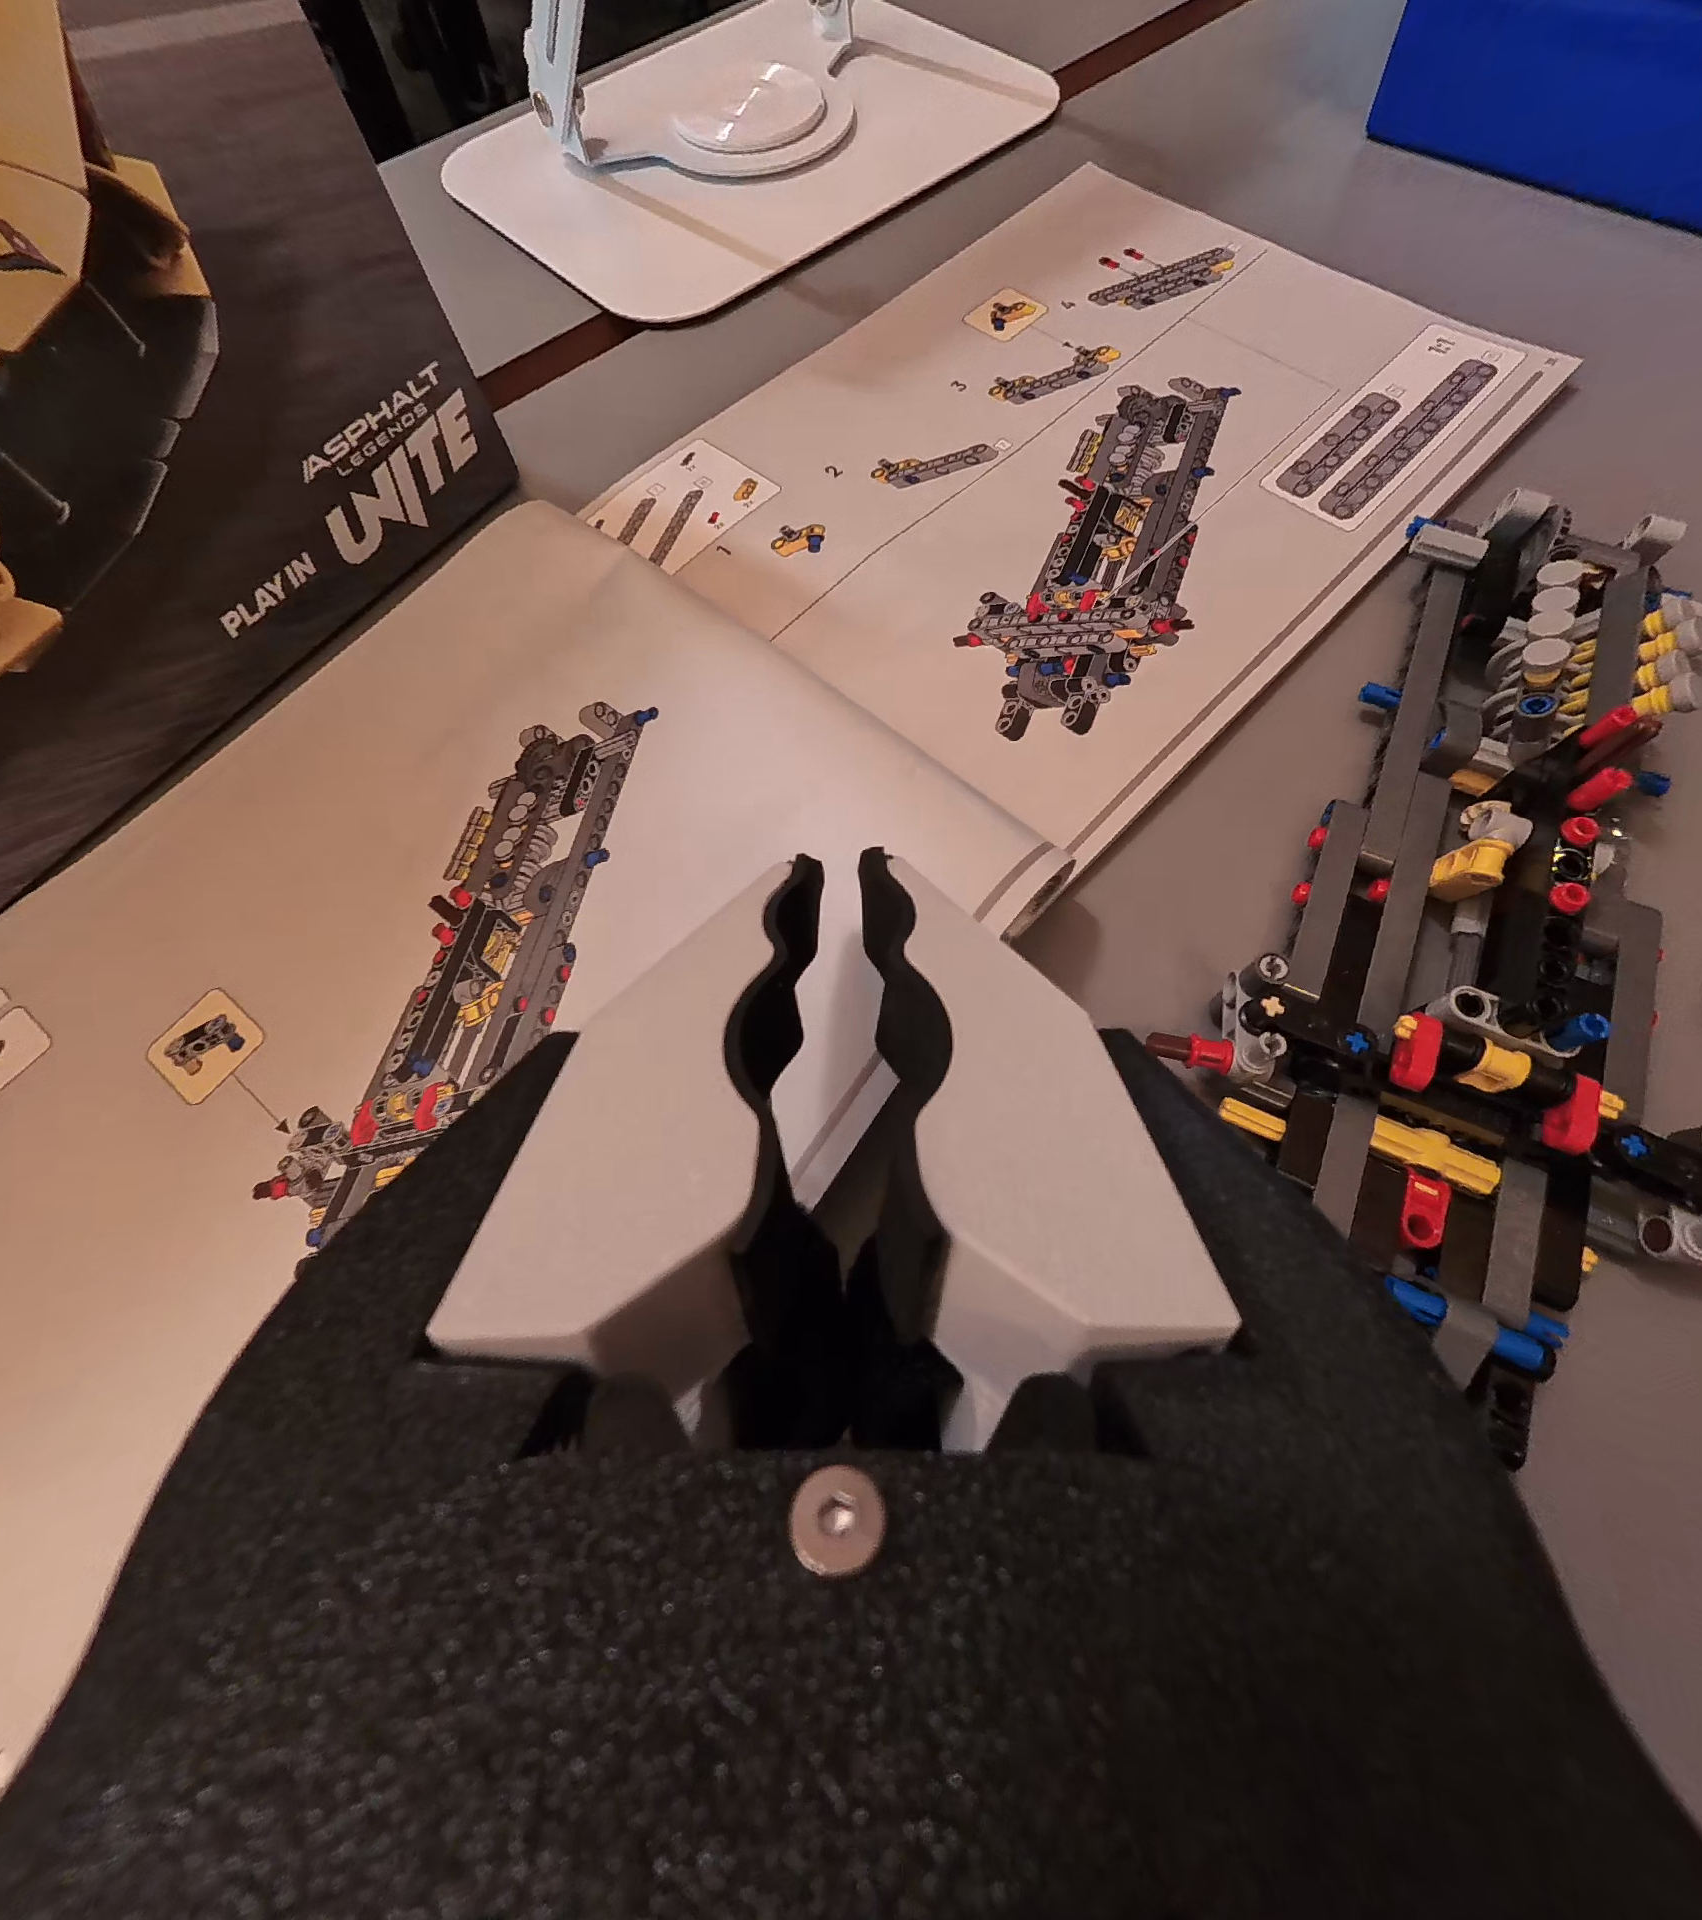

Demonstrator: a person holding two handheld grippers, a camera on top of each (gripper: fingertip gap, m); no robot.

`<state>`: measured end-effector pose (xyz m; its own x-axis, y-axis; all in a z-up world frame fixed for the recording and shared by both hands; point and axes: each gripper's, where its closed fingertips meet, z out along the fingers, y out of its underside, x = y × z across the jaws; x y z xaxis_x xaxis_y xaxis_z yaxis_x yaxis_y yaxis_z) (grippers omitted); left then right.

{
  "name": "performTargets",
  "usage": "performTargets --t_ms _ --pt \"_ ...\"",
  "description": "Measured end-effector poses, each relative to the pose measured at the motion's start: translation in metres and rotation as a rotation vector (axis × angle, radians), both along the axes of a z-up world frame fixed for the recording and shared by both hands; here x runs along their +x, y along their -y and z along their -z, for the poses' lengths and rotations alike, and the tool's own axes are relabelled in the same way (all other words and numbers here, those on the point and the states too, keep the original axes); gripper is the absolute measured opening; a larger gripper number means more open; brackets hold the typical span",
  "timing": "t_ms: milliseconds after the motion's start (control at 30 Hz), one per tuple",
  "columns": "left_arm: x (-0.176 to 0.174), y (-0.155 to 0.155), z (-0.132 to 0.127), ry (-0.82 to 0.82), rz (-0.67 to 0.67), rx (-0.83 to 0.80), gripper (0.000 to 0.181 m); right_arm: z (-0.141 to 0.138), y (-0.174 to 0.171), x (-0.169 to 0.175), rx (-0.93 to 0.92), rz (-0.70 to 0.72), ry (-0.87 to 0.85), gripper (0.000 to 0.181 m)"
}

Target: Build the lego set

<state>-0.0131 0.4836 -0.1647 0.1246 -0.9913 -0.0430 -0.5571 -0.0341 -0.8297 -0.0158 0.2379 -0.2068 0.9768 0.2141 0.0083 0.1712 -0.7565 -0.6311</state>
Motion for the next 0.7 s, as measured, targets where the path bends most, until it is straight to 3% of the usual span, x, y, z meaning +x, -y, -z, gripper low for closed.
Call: performTargets --t_ms 267,367,433,567,700 --pt "0.0 0.001 -0.001 0.0 0.001 0.007 0.007 0.0 -0.004 -0.001 0.005 0.019 -0.021 0.015" --pt "0.0 0.001 -0.002 0.002 0.004 0.008 0.007 -0.011 0.002 0.006 0.047 0.057 -0.063 0.027" --pt "0.0 0.001 -0.002 0.002 0.005 0.012 0.007 -0.022 0.019 0.031 0.086 0.138 -0.04 0.027" --pt "0.001 0.003 -0.001 0.0 0.009 0.013 0.007 -0.032 0.084 0.116 0.079 0.415 0.064 0.024" --pt "0.002 0.006 0.002 -0.01 0.018 0.018 0.007 -0.027 0.123 0.154 0.064 0.54 0.089 0.021"
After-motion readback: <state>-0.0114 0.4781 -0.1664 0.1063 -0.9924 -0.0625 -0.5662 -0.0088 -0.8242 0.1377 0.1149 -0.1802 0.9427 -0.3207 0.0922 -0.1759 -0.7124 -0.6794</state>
